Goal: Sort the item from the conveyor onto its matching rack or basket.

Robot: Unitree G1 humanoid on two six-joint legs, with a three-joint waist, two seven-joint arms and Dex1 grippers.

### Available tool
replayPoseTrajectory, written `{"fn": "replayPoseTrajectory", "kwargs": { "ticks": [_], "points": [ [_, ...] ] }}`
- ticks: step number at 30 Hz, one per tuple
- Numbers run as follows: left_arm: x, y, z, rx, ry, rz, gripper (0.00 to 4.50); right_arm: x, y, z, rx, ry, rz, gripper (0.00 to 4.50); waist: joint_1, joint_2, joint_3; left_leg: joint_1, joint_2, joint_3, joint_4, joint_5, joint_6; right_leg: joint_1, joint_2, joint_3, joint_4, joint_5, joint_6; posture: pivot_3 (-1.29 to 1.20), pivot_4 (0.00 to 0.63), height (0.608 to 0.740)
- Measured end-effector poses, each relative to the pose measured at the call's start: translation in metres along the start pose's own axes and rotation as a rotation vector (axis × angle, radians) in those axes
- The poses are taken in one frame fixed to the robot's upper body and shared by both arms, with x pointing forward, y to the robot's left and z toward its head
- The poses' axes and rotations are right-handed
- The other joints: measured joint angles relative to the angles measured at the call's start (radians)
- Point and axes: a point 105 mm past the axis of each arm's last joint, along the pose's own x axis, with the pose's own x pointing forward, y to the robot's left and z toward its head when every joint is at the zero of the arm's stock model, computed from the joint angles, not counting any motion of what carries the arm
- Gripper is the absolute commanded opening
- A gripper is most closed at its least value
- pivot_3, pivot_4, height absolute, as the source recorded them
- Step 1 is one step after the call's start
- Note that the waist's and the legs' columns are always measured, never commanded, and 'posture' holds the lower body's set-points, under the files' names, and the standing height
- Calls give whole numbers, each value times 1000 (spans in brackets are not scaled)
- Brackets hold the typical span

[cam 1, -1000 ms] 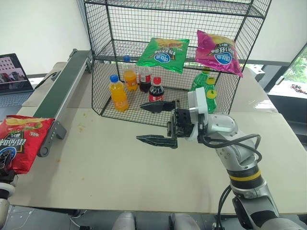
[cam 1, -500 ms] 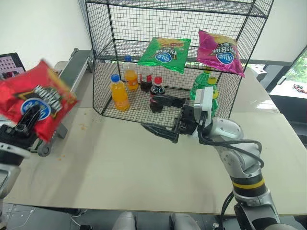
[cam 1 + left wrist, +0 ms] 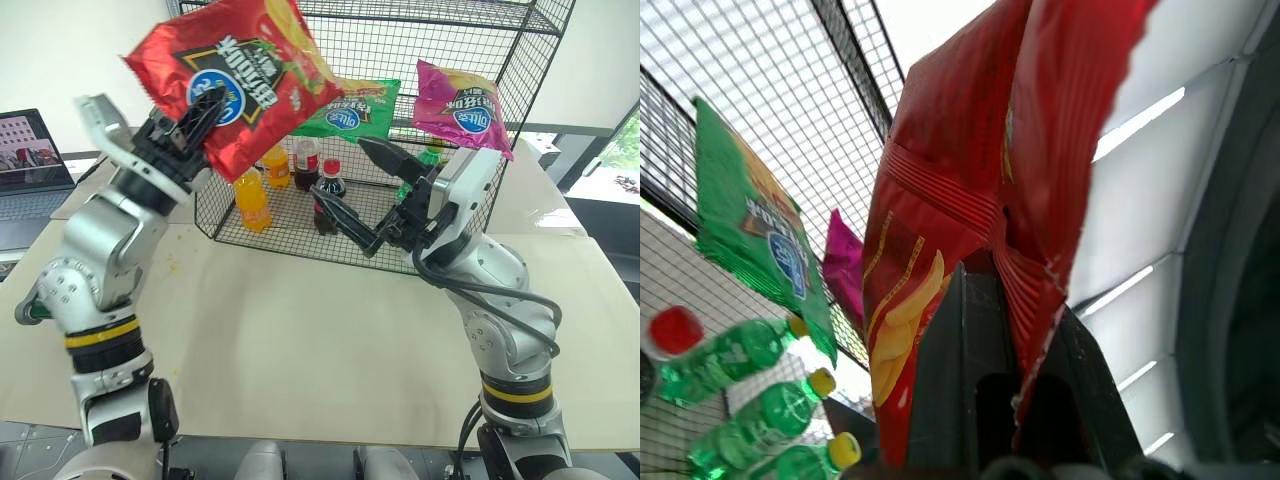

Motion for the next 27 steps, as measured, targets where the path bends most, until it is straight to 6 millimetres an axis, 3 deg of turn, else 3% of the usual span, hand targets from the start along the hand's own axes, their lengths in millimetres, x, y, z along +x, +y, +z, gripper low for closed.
{"fn": "replayPoseTrajectory", "kwargs": {
  "ticks": [4,11,15,22,27],
  "points": [
    [8,15,-9,-87,23,14,47,-4,-7,6,-45,0,-44,4500,3,0,0,-1,0,0,0,0,0,0,0,0,0,0,0,0,150,740],
    [17,24,-18,-185,10,-3,47,-11,-9,8,-76,20,-83,4500,7,0,0,-1,0,0,1,0,0,0,0,0,-1,0,0,0,150,740],
    [28,31,-11,-250,-66,-19,47,-11,-11,8,-84,29,-93,4500,8,0,0,-1,-1,0,1,0,0,0,0,0,-1,0,0,0,150,740],
    [27,55,5,-332,-225,17,47,-9,-12,12,-105,25,-86,4500,7,0,0,-1,-1,0,1,0,0,0,0,0,-1,0,0,0,150,740],
    [29,56,18,-338,-298,-11,47,-9,-12,12,-105,24,-84,4500,8,0,0,-1,-1,0,1,0,0,1,0,0,-2,0,0,0,150,740]
  ]
}}
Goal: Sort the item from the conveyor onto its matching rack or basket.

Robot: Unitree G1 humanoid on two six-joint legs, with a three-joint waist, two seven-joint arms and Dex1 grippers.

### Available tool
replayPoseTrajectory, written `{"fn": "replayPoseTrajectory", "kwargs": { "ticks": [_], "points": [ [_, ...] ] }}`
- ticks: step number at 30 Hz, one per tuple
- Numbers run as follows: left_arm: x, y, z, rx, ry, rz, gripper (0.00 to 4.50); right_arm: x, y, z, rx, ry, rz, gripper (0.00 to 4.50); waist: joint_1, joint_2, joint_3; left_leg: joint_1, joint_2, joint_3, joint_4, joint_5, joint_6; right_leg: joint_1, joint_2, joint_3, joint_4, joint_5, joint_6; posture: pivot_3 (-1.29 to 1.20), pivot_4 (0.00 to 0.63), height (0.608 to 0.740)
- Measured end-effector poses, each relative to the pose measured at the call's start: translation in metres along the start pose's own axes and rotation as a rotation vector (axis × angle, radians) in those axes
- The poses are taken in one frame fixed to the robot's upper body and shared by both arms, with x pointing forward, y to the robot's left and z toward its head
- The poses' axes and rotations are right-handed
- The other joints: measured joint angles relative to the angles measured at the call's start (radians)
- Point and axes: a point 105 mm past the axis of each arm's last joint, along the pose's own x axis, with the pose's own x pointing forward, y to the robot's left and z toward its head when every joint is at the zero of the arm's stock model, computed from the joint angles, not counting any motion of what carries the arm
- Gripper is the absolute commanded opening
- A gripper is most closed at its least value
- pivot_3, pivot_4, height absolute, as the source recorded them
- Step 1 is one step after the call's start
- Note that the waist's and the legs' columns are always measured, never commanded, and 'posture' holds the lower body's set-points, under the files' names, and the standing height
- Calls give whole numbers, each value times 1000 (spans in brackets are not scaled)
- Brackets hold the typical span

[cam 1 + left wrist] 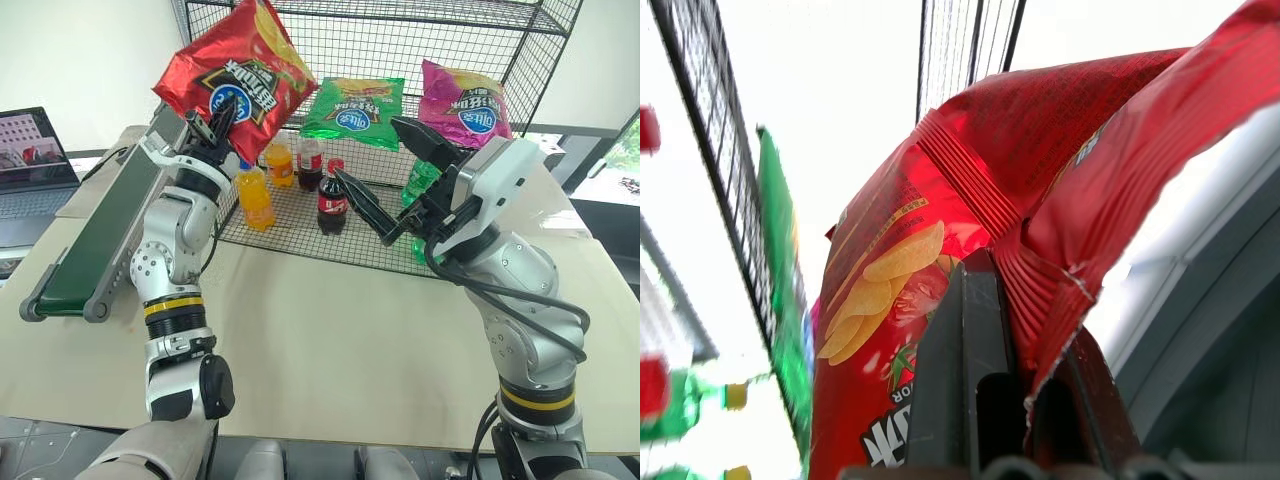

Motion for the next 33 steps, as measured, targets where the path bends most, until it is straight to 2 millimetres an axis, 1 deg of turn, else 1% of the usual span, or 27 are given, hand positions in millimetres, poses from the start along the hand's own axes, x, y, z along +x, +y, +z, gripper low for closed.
{"fn": "replayPoseTrajectory", "kwargs": {
  "ticks": [4,8,9,13,16,22,24,26,29,33],
  "points": [
    [-2,10,-2,-50,-31,8,47,1,-1,1,-3,-4,2,4500,2,0,0,0,0,0,0,0,0,0,0,0,0,0,0,0,150,740],
    [-12,40,-11,-137,-82,87,47,2,-1,1,-4,-5,3,4500,0,0,0,0,0,-1,0,0,0,0,0,0,0,0,0,0,150,740],
    [-13,43,-12,-153,-92,97,47,2,-1,1,-3,-4,3,4500,0,-1,0,0,0,-1,0,0,0,0,0,0,0,0,0,0,150,740],
    [-15,38,-10,-180,-144,80,47,1,-1,0,-1,8,3,4500,0,-1,0,0,0,-1,0,0,0,0,0,0,0,0,0,0,150,740],
    [-14,38,-7,-194,-167,79,47,1,-1,0,-1,10,3,4500,0,-1,1,-1,0,-1,0,0,0,0,0,0,-1,0,0,0,150,740],
    [14,24,-1,-173,-198,56,47,3,-1,2,-7,4,6,4500,3,-1,1,-2,-1,-1,1,0,0,0,0,0,-3,0,1,0,150,740],
    [25,25,1,-154,-207,72,47,6,-2,7,-18,-15,8,4500,2,-1,1,-2,-1,-2,0,0,1,0,0,0,-3,0,1,0,150,740],
    [33,25,-1,-140,-199,76,47,8,-2,10,-22,-26,7,4500,2,-1,1,-2,-1,-2,0,0,1,0,0,0,-3,0,1,0,150,740],
    [45,30,-2,-134,-195,95,47,9,-1,9,-17,-26,4,4500,1,-1,1,-2,-1,-2,0,0,1,0,0,0,-4,0,1,0,150,740],
    [56,37,-7,-120,-178,115,47,9,-2,9,-19,-25,-3,4500,1,-1,1,-2,-1,-2,0,0,1,0,0,-1,-4,0,1,0,150,740]
  ]
}}
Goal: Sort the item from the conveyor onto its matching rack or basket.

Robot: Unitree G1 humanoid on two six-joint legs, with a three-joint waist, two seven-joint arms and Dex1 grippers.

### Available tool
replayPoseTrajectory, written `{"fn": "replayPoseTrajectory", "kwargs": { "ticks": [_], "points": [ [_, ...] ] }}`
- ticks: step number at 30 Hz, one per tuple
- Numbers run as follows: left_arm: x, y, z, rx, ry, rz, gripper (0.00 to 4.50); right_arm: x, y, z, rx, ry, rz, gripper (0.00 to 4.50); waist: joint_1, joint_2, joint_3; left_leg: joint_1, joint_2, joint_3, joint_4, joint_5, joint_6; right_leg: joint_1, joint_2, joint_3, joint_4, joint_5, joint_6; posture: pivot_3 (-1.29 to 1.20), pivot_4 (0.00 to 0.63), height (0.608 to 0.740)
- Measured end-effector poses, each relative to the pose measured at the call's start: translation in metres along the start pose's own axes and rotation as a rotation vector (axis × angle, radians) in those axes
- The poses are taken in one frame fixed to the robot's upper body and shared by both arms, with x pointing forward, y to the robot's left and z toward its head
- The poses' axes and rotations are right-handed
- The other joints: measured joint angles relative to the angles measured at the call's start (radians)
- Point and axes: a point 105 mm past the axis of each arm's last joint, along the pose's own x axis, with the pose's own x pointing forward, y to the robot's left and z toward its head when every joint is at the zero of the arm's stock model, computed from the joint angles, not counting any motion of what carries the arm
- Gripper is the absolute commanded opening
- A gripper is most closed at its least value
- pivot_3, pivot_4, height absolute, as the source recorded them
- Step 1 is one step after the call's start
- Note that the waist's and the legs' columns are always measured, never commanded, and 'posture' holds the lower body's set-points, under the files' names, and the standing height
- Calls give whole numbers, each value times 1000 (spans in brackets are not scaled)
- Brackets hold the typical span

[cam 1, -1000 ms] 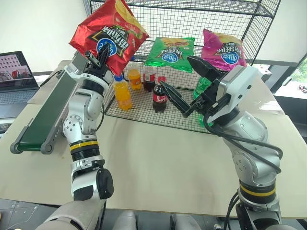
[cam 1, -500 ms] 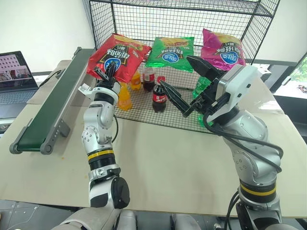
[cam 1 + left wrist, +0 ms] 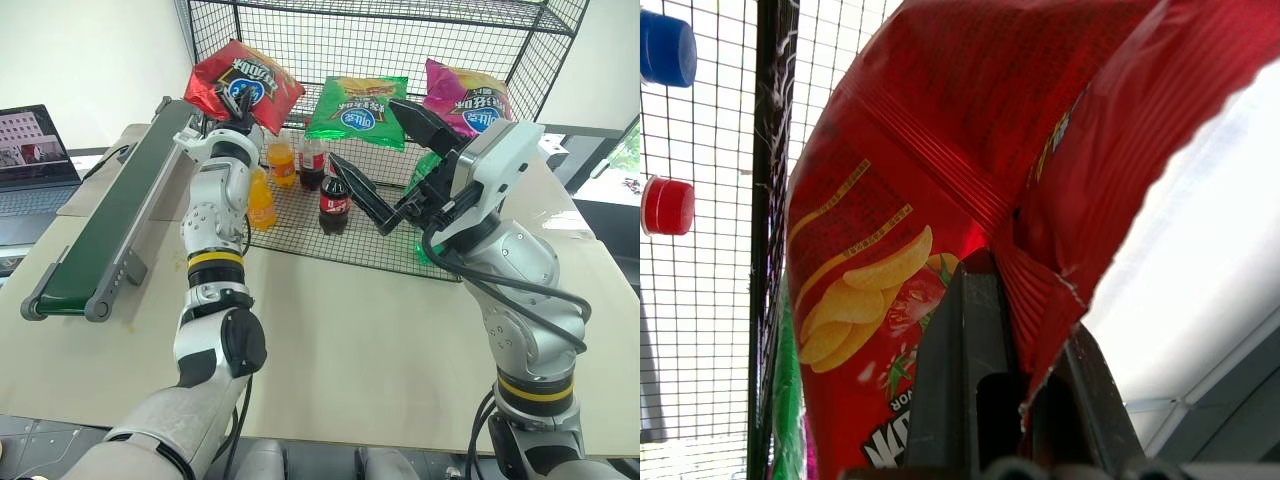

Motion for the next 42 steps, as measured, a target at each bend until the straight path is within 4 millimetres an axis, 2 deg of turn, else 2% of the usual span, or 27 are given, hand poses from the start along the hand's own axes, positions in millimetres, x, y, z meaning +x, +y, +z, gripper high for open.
{"fn": "replayPoseTrajectory", "kwargs": {
  "ticks": [9,12,19,20,23,29,34,38,42],
  "points": [
    [17,-4,7,30,-9,1,47,0,0,-1,-8,2,-9,4500,-2,0,0,0,0,0,-1,0,0,-1,0,0,0,0,0,0,150,740],
    [17,0,11,43,-15,9,932,0,0,-1,-8,2,-9,4500,-3,0,0,0,0,0,-1,0,0,-1,0,0,0,0,0,0,150,740],
    [15,0,13,65,9,0,4278,0,0,-1,-6,5,-9,4500,-2,1,1,0,0,0,-1,0,0,-1,0,0,1,0,0,0,150,740],
    [15,-3,12,71,20,-10,4442,0,0,-2,-5,7,-10,4500,-3,1,1,0,0,0,-1,0,0,-1,0,0,2,0,0,0,150,740],
    [8,-9,13,108,41,-25,4442,-2,0,-4,0,15,-13,4500,-3,1,1,1,0,0,-1,0,0,-1,0,0,3,0,0,0,150,740],
    [-29,4,26,162,34,76,4442,-2,0,-5,0,19,-19,4500,-4,0,1,1,1,-1,0,0,0,-1,0,0,5,0,0,0,150,740],
    [-57,-7,40,281,22,148,4442,-3,2,-8,14,23,-18,4500,0,0,1,1,1,-1,0,0,0,-1,-1,0,6,0,0,0,150,740],
    [-89,-12,55,592,103,224,4442,-6,9,-16,45,47,-5,4500,-5,1,1,2,1,-2,0,1,-1,-1,-1,0,6,0,0,0,150,740],
    [-125,3,66,1065,285,364,4442,-22,14,-36,88,116,-30,4500,-4,1,1,4,0,-2,-5,3,-5,-1,-1,-1,6,0,0,0,150,740]
  ]
}}
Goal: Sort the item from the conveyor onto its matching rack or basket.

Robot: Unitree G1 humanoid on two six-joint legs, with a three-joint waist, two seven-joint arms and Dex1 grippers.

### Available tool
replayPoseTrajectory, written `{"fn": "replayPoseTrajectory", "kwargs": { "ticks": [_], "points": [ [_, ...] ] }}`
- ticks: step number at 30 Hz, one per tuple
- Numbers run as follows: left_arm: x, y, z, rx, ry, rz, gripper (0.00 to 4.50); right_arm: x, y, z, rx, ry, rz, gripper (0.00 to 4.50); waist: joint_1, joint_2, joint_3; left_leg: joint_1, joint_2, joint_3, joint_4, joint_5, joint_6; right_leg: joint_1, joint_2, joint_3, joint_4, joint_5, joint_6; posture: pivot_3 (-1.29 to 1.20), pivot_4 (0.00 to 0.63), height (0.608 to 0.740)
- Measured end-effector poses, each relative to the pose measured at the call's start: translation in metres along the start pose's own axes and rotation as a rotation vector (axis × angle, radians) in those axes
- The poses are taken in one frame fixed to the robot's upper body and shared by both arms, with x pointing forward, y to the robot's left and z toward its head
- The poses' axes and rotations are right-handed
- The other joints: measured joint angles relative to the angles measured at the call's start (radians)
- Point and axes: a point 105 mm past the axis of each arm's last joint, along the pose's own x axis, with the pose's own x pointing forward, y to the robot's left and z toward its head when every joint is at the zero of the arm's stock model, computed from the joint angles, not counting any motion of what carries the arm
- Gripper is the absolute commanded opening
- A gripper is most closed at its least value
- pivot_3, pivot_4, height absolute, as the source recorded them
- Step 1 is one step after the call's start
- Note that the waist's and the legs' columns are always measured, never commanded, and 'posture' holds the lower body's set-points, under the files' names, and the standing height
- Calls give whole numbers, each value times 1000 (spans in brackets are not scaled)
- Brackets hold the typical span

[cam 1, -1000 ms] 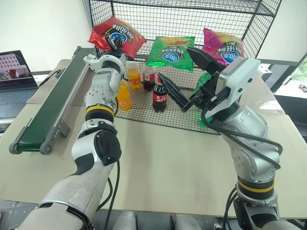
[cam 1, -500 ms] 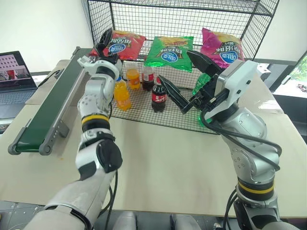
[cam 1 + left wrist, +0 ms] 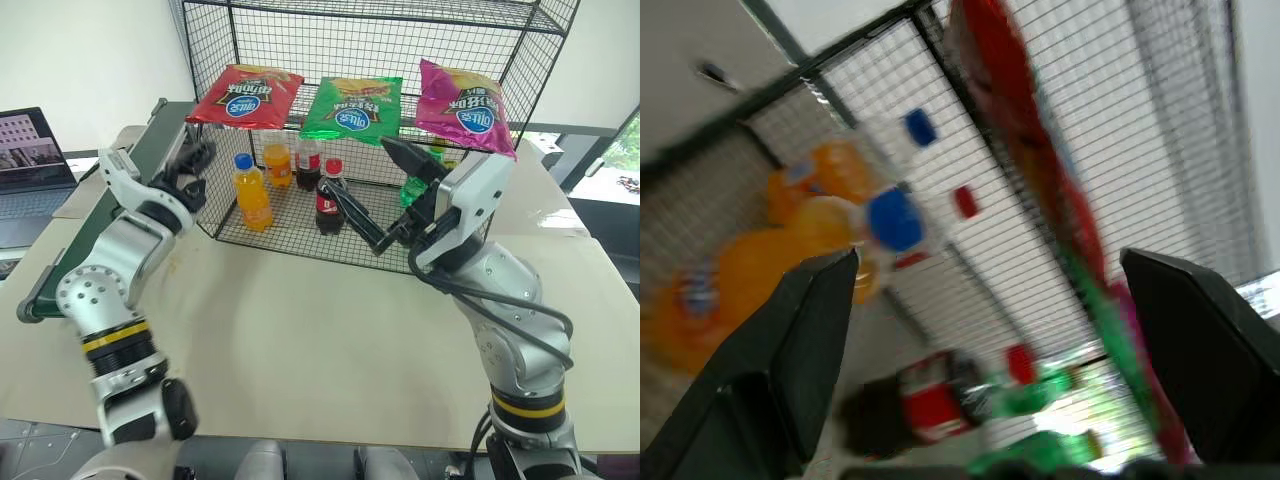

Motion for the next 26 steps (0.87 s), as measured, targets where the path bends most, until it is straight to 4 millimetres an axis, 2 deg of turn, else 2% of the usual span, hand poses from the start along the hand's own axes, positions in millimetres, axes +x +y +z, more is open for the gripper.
{"fn": "replayPoseTrajectory", "kwargs": {
  "ticks": [2,6,9,14,16,21,26],
  "points": [
    [-11,10,-18,198,93,29,4442,-15,2,-20,40,73,-34,4500,4,0,0,0,-1,0,-3,1,-2,0,-1,0,-2,0,0,0,150,740],
    [-28,19,-70,499,250,-40,4442,-65,4,-84,111,350,-185,4500,4,0,0,0,-1,2,-8,4,-6,-1,-3,1,-5,0,0,0,150,740],
    [-32,34,-98,653,284,-48,4442,-89,5,-108,120,467,-259,4500,-4,0,0,2,0,2,-10,5,-5,-2,0,2,-4,0,-2,0,150,740],
    [-24,50,-108,821,190,-16,4442,-112,11,-126,101,538,-331,4500,-5,0,0,1,1,3,-10,5,-4,-2,0,2,-5,0,-2,0,150,740],
    [-22,54,-118,858,186,-20,4442,-115,10,-129,87,545,-354,4500,-4,0,0,0,1,3,-10,5,-4,-2,0,2,-5,0,-2,0,150,740],
    [-16,59,-135,807,193,-32,4442,-117,4,-134,51,545,-418,4500,-3,0,0,0,1,3,-9,5,-3,-2,0,2,-5,0,-2,0,150,740],
    [-10,55,-130,802,173,-60,4442,-116,0,-133,38,537,-455,4500,-3,0,0,0,1,3,-9,5,-3,-1,0,2,-4,0,-2,0,150,740]
  ]
}}
